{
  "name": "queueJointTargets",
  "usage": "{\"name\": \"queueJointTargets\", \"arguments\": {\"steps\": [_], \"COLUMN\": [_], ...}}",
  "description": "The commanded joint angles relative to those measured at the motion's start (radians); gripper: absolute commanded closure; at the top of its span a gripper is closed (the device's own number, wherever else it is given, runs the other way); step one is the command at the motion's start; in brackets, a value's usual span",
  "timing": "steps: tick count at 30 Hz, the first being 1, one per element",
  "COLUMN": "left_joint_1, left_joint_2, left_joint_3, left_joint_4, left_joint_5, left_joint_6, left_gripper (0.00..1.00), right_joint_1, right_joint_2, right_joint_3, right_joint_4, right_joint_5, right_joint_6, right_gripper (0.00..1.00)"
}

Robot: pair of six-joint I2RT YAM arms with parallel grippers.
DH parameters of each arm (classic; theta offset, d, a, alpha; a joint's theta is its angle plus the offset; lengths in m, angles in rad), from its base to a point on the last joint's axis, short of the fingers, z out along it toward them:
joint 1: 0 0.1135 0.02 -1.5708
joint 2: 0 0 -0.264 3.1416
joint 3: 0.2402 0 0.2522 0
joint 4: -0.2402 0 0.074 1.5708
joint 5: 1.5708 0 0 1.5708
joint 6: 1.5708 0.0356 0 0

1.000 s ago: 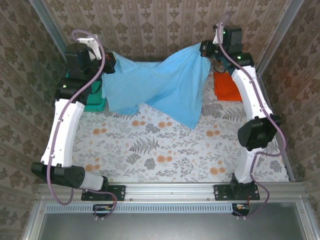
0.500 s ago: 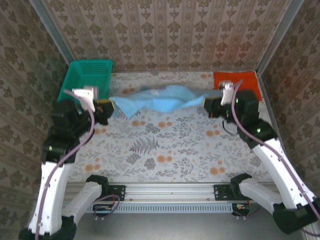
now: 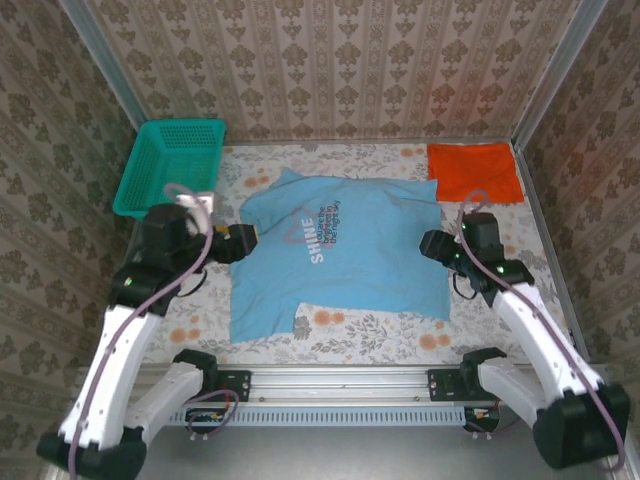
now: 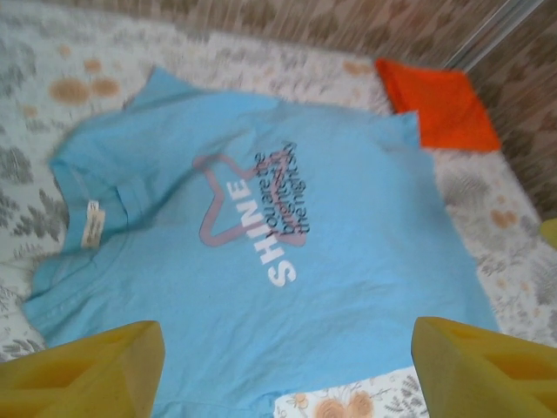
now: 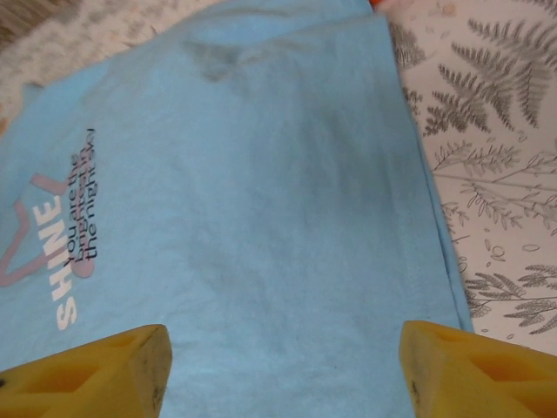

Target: Fold and stack the t-shirts

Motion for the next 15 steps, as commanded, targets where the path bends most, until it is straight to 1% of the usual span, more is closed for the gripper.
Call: {"name": "queueJointTargets", "arguments": {"steps": [1, 3, 5, 8, 11, 15], "left_joint_1": [-0.065, -0.107, -0.149, -0.177, -0.172, -0.138], "left_joint_2": [0.159, 0.306, 0.454, 0.672, 0.877, 1.084], "left_joint_3": [0.049, 0.090, 0.136, 0.234, 0.352, 0.525], "left_joint_4": [0.020, 0.042, 0.099, 0.157, 0.162, 0.137], "left_joint_5": [-0.142, -0.196, -0.256, -0.297, -0.360, -0.370], "left_joint_6": [-0.081, -0.122, -0.170, -0.207, -0.232, -0.231], "left_gripper": [0.26, 0.29, 0.32, 0.35, 0.37, 0.37], "right_joint_1": [-0.002, -0.001, 0.002, 0.009, 0.011, 0.014], "right_joint_2": [0.203, 0.337, 0.479, 0.652, 0.795, 0.925], "right_joint_3": [0.099, 0.171, 0.234, 0.341, 0.433, 0.546], "right_joint_4": [0.037, 0.052, 0.096, 0.123, 0.136, 0.126], "right_joint_5": [-0.031, -0.063, -0.072, -0.064, -0.062, -0.058], "right_joint_6": [-0.010, -0.013, -0.008, 0.009, 0.033, 0.037], "right_gripper": [0.34, 0.38, 0.39, 0.41, 0.43, 0.43]}}
